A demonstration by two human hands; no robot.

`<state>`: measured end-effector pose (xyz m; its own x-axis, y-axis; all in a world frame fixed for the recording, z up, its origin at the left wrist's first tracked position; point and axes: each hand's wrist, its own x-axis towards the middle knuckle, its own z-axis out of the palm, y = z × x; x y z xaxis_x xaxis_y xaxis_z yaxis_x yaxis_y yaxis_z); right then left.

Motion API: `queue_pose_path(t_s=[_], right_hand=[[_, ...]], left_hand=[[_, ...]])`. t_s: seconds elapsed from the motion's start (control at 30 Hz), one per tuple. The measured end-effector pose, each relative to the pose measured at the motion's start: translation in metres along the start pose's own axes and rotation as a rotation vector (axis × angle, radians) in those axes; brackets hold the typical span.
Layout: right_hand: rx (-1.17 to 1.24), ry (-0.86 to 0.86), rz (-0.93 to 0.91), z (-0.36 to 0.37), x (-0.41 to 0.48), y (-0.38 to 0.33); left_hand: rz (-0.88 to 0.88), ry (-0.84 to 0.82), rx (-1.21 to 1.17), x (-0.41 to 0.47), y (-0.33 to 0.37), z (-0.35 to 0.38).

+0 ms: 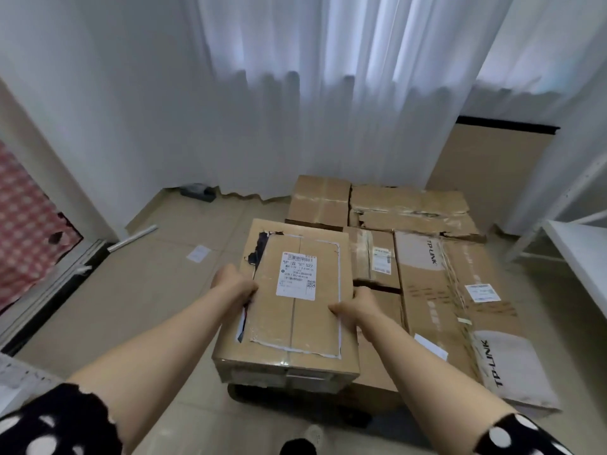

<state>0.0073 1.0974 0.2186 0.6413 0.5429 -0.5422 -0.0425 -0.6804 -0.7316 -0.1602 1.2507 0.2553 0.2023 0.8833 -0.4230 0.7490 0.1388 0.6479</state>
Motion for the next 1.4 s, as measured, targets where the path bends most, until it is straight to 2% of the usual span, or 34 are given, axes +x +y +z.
queue_pose_path(t_s=[0.17, 0.4, 0.57, 0.73, 0.97, 1.4], right_hand=[[0.034, -0.007, 0.043, 0.004, 0.1, -0.045], [0.083, 0.039, 0.091, 0.013, 0.216, -0.095], [0.123, 0.129, 0.143, 0.029, 0.296, -0.114], [0.179, 0.265, 0.236, 0.05, 0.365, -0.123], [0.135, 0.34, 0.33, 0.08, 0.429, -0.116], [0.108, 0.343, 0.407, 0.085, 0.484, -0.098]], left_hand=[[-0.028, -0.018, -0.01, 0.107, 0.048, 0.019], [0.028, -0.056, -0.007, 0.232, 0.093, 0.043], [0.085, -0.15, -0.016, 0.332, 0.114, 0.071], [0.1, -0.33, -0.031, 0.42, 0.114, 0.11], [0.038, -0.436, 0.001, 0.49, 0.09, 0.147], [0.031, -0.485, 0.044, 0.537, 0.091, 0.189]])
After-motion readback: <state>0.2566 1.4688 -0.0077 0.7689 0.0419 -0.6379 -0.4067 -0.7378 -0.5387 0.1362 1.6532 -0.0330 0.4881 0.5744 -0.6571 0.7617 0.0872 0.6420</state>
